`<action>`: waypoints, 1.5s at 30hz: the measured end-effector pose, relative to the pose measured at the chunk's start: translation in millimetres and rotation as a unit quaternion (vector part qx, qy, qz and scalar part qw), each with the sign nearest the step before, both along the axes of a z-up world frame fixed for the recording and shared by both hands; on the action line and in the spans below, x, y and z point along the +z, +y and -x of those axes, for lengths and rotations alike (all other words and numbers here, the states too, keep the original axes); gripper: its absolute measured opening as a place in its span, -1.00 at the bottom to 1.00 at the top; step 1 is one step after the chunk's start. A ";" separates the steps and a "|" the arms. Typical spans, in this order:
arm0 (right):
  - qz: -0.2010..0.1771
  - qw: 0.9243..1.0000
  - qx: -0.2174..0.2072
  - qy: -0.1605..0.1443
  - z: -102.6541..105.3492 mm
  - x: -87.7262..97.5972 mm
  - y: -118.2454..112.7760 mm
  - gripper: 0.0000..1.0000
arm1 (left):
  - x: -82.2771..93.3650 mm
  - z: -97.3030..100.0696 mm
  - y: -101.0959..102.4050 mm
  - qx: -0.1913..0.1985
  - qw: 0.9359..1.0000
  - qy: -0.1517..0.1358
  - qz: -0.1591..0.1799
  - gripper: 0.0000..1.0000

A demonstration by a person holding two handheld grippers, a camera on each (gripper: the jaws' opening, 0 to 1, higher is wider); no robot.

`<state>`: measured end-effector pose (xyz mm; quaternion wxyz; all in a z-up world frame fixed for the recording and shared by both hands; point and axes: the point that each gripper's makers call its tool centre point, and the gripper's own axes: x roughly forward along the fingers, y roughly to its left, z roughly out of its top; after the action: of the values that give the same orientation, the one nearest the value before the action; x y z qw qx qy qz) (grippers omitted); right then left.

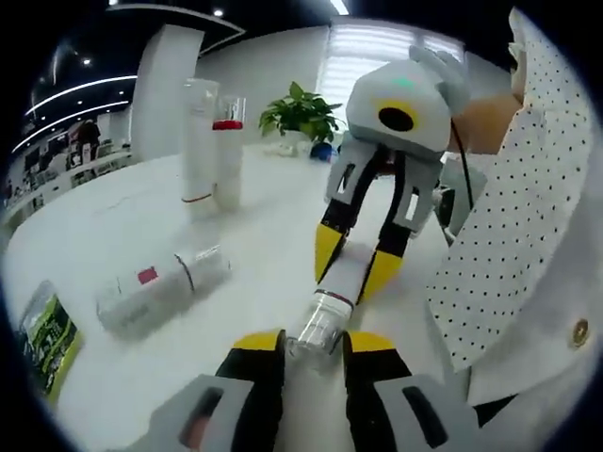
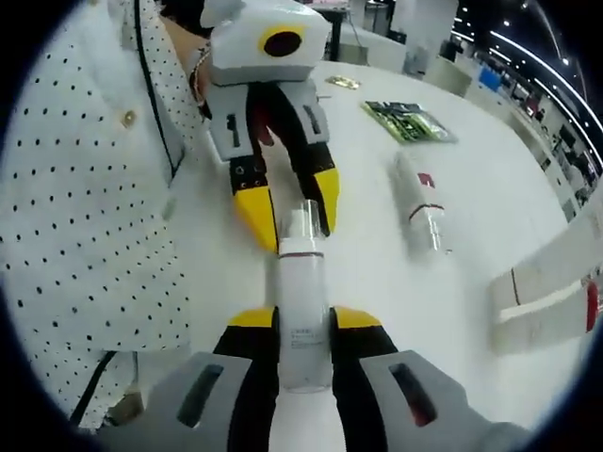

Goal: Arrange the skincare products in the storage area until every visible bottle or jar stands upright without overlapping.

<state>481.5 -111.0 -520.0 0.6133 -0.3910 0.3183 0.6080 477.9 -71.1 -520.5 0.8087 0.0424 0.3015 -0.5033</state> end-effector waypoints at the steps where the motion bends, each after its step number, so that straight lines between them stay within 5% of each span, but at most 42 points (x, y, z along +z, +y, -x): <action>1: 0.000 1.000 0.004 -0.008 0.8 0.3 0.1 -0.62 | -0.5 0.0 0.9 0.005 1.000 0.010 0.000 -0.54; 11: -0.022 0.999 -0.001 -0.046 0.7 5.7 1.0 -0.63 | 9.6 1.6 2.9 0.001 1.000 0.022 -0.005 -0.56; 14: -0.047 0.998 -0.014 -0.046 -2.0 11.0 3.1 -0.63 | 25.3 0.3 5.9 0.011 1.000 0.014 0.009 -0.55; 20: -0.073 0.995 -0.019 -0.068 -7.0 19.1 5.9 -0.64 | 54.6 -4.7 3.1 0.034 0.998 0.011 0.056 -0.63; 21: -0.065 0.996 -0.012 -0.052 -0.6 13.6 5.6 -0.65 | 74.9 -17.7 1.1 0.072 0.991 -0.014 0.109 -0.97; 22: -0.083 0.994 -0.053 -0.042 -0.8 10.9 10.9 -0.65 | 85.3 -9.8 -6.8 0.070 0.986 0.017 0.153 -1.00; 23: -0.083 0.995 -0.044 -0.038 1.5 8.1 13.4 -0.65 | 85.9 0.3 -20.0 0.031 0.987 0.038 0.150 -1.00; 26: -0.094 0.993 -0.044 -0.050 2.3 10.2 18.7 -0.65 | 64.7 0.8 -24.6 0.007 0.998 -0.014 0.054 -1.00; 32: -0.077 0.995 -0.025 -0.063 1.2 9.1 12.7 -0.65 | 57.7 -5.2 -8.5 0.041 0.998 -0.001 0.057 -0.98; 40: -0.082 0.993 -0.035 -0.074 -1.5 11.7 8.7 -0.65 | 46.9 -11.3 21.8 0.086 0.995 0.004 0.047 -0.54; 45: -0.085 0.992 -0.032 -0.090 -4.2 15.0 9.6 -0.65 | 37.3 -9.3 34.1 0.117 0.990 0.043 0.071 -0.39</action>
<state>485.7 -101.4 -505.0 0.6894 -0.3804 0.2216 0.5752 487.2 -36.9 -483.3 0.8492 -0.0723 0.3023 -0.4270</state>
